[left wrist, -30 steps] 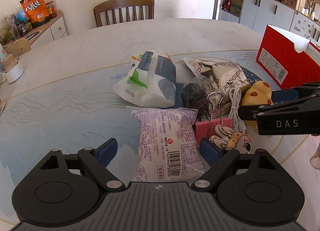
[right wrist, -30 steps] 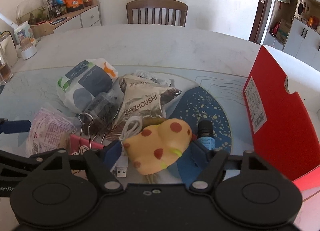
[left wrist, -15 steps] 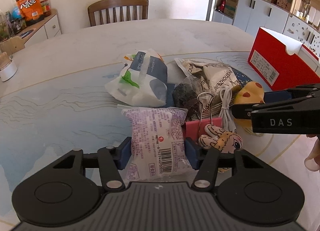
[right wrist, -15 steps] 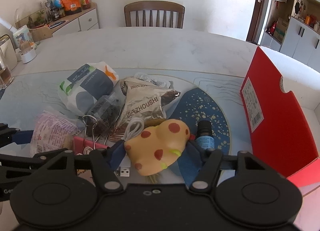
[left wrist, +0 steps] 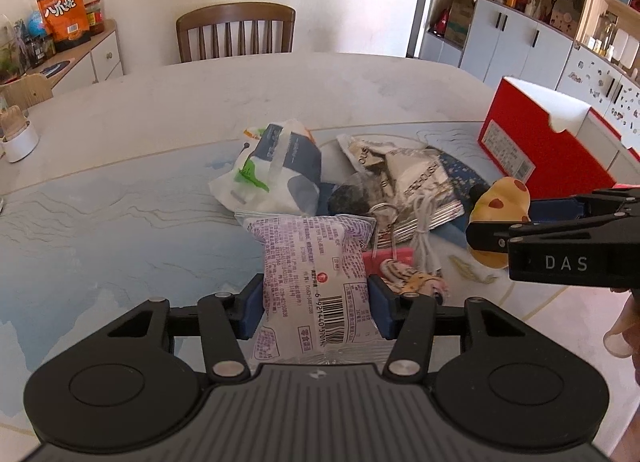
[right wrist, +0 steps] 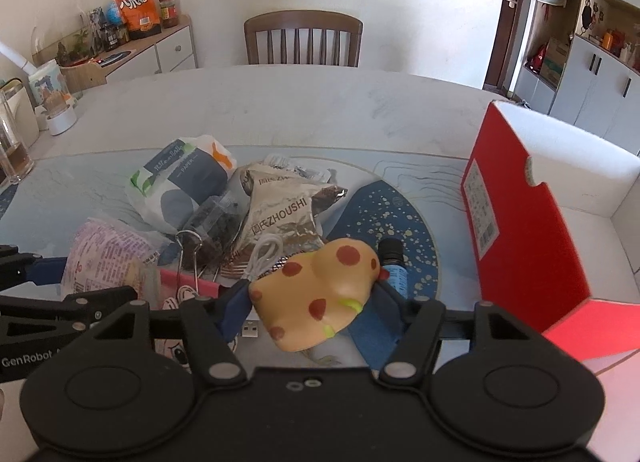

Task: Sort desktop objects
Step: 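Grasp the wrapped bread bun with the left tool while the right tool grasps the yellow spotted toy, then carry the bread bun and yellow toy over the red shoebox with both tools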

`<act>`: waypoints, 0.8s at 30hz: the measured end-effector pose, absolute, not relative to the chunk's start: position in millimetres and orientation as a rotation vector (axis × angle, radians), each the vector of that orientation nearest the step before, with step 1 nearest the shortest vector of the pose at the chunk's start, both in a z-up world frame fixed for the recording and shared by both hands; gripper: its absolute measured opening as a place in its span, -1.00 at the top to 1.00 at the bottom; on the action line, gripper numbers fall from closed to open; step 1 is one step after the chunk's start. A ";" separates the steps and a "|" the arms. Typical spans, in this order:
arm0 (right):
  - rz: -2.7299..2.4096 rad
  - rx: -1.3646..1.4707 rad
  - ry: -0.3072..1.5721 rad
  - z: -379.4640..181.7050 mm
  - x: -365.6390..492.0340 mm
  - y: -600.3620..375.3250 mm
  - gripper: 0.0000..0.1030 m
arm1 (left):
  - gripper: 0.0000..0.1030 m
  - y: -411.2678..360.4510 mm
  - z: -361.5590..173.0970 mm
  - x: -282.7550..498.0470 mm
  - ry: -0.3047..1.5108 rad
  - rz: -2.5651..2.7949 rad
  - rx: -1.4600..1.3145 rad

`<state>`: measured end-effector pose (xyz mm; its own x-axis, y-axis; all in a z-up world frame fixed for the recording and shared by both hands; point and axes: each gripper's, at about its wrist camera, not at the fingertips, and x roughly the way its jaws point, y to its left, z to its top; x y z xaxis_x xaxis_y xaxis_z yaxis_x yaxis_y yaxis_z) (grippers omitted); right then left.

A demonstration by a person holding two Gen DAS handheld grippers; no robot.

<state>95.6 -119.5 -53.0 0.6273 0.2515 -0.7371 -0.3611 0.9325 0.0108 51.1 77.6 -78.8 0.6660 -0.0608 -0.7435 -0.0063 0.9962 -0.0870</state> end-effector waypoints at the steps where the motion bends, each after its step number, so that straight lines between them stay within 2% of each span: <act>1: 0.354 -0.138 0.821 -49.8 93.8 -121.0 -0.26 | -0.02 77.0 -74.4 50.0 0.847 -0.035 -0.102; 24: 0.345 -0.069 0.783 16.8 48.8 -170.0 -0.26 | -0.02 21.2 3.4 28.9 0.798 -0.173 -0.070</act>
<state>48.8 -170.0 16.8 0.6555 0.2789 -0.7018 -0.3298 0.9417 0.0661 28.9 21.2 3.4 0.6848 -0.1806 -0.7060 0.1281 0.9835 -0.1274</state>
